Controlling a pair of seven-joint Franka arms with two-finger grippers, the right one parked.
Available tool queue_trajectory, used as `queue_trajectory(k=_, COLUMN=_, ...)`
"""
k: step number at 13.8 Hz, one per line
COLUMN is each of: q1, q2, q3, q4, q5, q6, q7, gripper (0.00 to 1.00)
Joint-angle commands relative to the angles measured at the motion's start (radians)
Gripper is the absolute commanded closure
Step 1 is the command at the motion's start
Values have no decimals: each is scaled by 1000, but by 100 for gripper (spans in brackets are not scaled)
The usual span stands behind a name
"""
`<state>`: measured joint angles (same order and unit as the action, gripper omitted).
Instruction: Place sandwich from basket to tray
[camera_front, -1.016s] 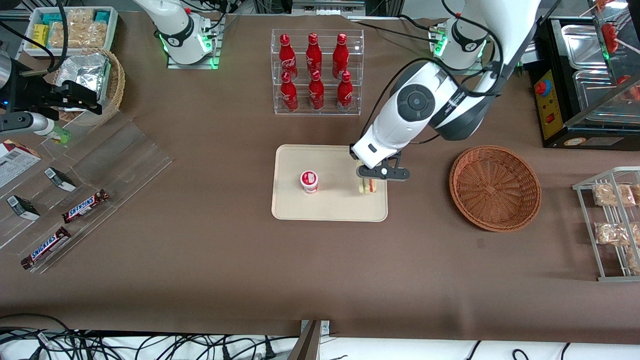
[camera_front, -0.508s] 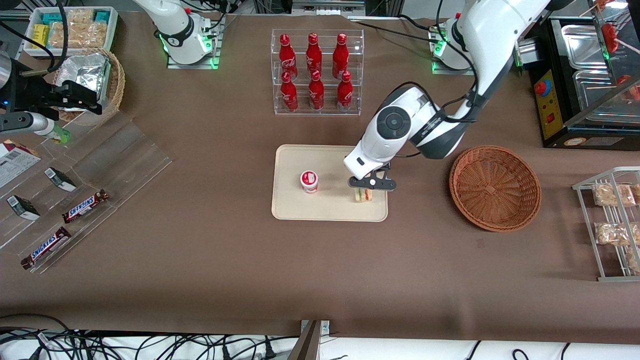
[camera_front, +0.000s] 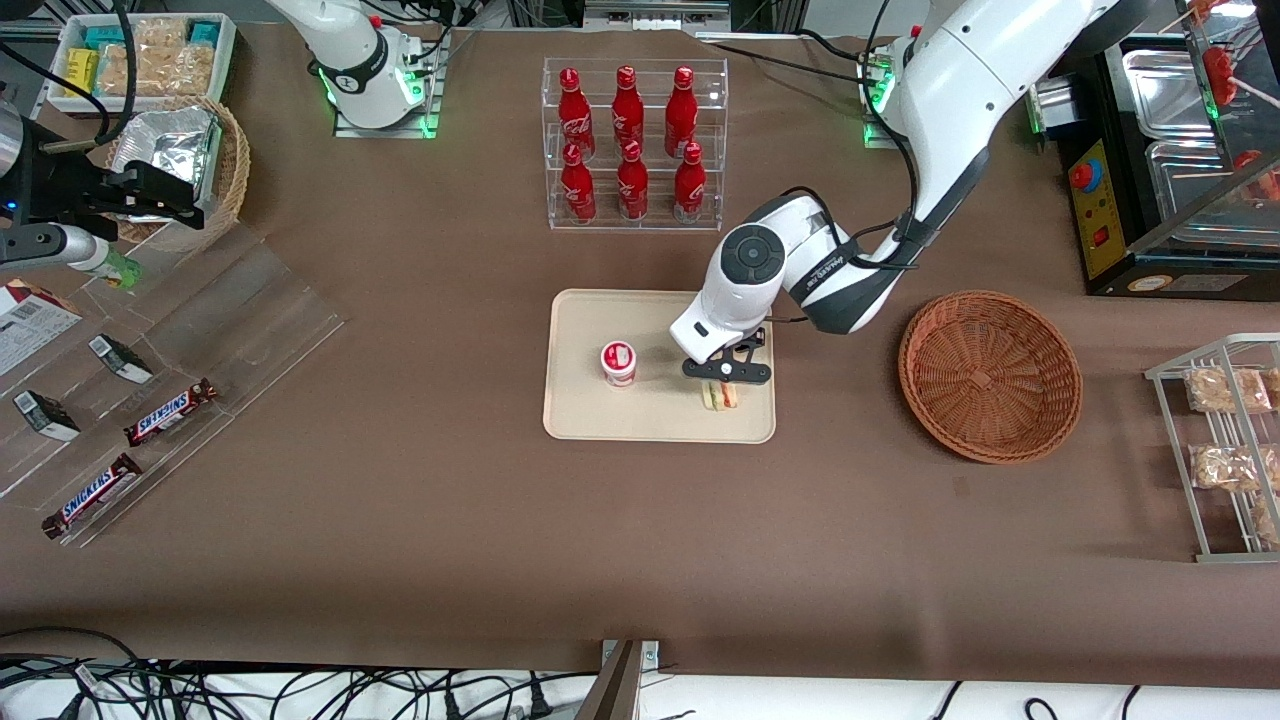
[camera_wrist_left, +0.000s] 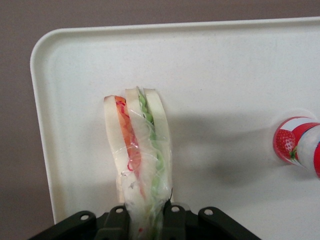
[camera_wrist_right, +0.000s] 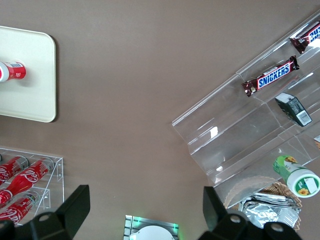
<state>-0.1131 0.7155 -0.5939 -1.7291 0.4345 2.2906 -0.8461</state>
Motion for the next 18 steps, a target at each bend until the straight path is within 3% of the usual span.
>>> queue_trajectory(k=1, q1=-4, q2=-11, q3=5, q4=17, q5=33, q6=-22, q7=-37, gripper=0)
queue_trajectory(k=8, q1=26, q2=-163, q3=-1, q4=204, q5=17, q6=-324, q7=-210, gripper=0)
queue_trajectory(k=11, q1=88, q2=-238, q3=-4, q4=247, q5=12, q6=-373, q7=-266, gripper=0)
queue_trajectory(k=18, q1=237, q2=-398, q3=-9, q4=250, q5=-172, q6=-464, q7=-194, gripper=0)
